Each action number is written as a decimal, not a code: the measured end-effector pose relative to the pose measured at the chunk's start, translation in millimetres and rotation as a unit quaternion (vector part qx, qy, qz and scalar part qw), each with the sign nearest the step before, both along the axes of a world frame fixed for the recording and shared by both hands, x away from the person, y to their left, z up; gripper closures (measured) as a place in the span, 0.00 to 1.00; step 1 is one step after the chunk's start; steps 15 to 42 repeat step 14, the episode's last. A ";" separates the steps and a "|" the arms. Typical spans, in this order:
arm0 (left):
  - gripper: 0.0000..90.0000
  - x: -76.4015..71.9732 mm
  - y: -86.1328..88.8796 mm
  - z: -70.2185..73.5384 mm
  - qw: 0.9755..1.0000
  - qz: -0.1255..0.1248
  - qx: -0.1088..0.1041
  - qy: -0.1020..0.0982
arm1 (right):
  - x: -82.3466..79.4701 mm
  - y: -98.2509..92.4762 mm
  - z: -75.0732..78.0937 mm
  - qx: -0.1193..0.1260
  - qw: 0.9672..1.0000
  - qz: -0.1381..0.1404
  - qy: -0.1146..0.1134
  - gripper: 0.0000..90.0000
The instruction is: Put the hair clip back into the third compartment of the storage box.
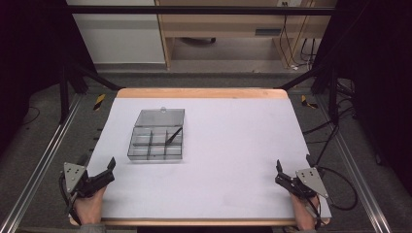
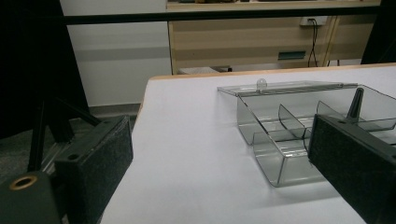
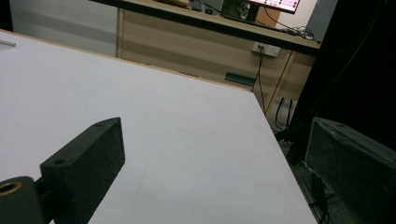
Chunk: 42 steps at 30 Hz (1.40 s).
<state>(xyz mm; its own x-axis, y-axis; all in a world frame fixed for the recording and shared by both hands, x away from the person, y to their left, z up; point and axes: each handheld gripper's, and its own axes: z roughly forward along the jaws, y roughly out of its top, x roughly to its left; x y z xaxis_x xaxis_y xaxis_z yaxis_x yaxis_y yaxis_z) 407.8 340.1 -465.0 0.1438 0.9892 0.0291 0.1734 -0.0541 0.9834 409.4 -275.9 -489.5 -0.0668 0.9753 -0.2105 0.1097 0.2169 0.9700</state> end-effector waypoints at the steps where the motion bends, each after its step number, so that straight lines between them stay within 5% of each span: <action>1: 0.07 0.0 -0.3 -0.2 1.000 0.001 0.001 0.000 | -0.1 0.1 0.0 -0.001 1.000 0.000 0.001 0.05; 42: 0.07 -1.9 2.3 -0.6 1.000 0.008 -0.004 -0.009 | 0.2 0.1 0.0 0.001 1.000 0.000 0.001 0.06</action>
